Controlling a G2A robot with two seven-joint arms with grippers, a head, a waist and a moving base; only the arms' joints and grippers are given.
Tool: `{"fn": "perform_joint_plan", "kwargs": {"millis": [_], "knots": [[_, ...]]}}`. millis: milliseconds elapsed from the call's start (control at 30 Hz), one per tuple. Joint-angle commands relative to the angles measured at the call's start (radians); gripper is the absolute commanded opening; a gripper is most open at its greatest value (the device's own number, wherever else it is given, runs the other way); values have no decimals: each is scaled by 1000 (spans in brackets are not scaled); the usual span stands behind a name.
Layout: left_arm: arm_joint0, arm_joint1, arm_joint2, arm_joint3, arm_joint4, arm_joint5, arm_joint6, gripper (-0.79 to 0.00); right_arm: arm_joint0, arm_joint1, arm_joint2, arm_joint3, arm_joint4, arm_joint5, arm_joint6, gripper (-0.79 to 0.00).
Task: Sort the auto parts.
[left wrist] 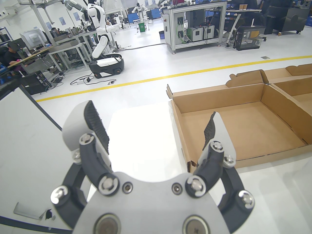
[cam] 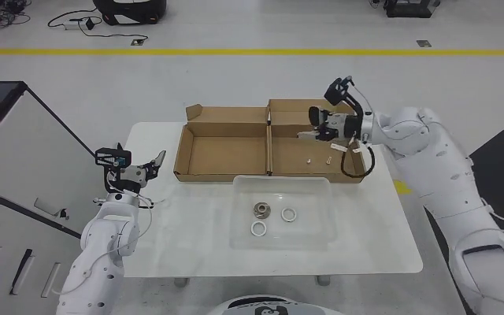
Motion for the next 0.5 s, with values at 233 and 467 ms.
{"fn": "perform_joint_plan", "kwargs": {"millis": [233, 467], "knots": [[0, 0, 0, 0, 0, 0, 0, 0, -248, 74, 240, -93, 341, -30, 188, 0], [0, 0, 0, 0, 0, 0, 0, 0, -326, 104, 308, -111, 546, 10, 256, 0]]}}
